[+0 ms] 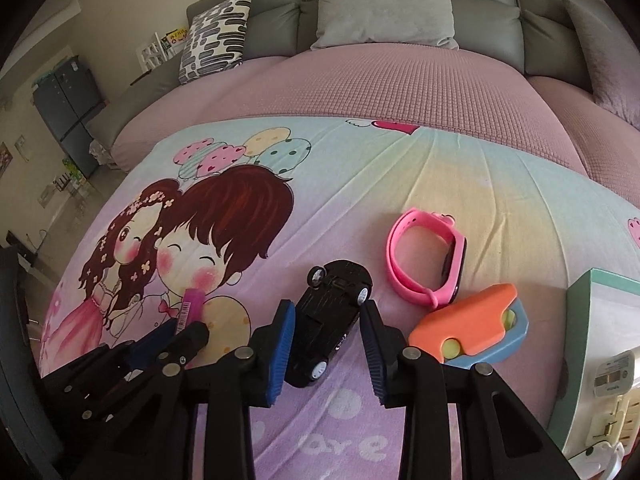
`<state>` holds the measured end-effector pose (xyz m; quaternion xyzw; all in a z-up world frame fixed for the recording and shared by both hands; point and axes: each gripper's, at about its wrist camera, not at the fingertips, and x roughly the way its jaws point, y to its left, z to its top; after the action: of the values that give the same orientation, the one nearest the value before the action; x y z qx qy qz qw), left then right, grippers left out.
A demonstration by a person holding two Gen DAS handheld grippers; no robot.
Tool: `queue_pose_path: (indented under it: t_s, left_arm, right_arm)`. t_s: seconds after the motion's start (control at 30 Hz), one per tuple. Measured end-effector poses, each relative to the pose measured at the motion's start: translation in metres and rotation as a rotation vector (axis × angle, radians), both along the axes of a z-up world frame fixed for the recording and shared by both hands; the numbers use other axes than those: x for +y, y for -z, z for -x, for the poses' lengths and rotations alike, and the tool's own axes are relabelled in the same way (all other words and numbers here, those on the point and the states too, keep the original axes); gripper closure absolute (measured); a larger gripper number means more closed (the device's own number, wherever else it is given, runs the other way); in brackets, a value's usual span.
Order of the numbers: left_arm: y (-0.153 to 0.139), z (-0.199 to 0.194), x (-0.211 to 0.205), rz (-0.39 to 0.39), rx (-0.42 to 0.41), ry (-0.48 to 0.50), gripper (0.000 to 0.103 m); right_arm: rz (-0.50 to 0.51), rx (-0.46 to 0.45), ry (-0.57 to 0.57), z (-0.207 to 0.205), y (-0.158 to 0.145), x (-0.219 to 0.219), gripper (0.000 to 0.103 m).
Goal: Organize rigid objects
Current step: 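Grasp the pink barcode tube with the left tool while the right tool grasps the black toy car, then carry the pink tube and black toy car over the tray with both tools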
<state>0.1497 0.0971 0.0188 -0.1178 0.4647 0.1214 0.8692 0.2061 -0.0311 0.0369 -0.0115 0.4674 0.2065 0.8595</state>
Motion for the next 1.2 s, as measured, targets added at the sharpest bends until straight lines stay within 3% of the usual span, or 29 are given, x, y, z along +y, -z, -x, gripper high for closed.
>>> queue_pose_path:
  t_s: [0.53, 0.8, 1.2]
  left_arm:
    - [-0.002, 0.004, 0.003, 0.016, 0.0, -0.002, 0.083]
    - [-0.001, 0.005, 0.002, 0.017, 0.001, 0.005, 0.083]
    - [-0.001, 0.005, 0.003, 0.027, -0.003, 0.006, 0.083]
  right_arm:
    - [-0.007, 0.009, 0.02, 0.014, 0.001, -0.005, 0.066]
    - [-0.037, 0.076, 0.031, 0.02, 0.01, -0.008, 0.065]
    - [-0.026, 0.059, 0.043, 0.019, 0.013, -0.006, 0.065]
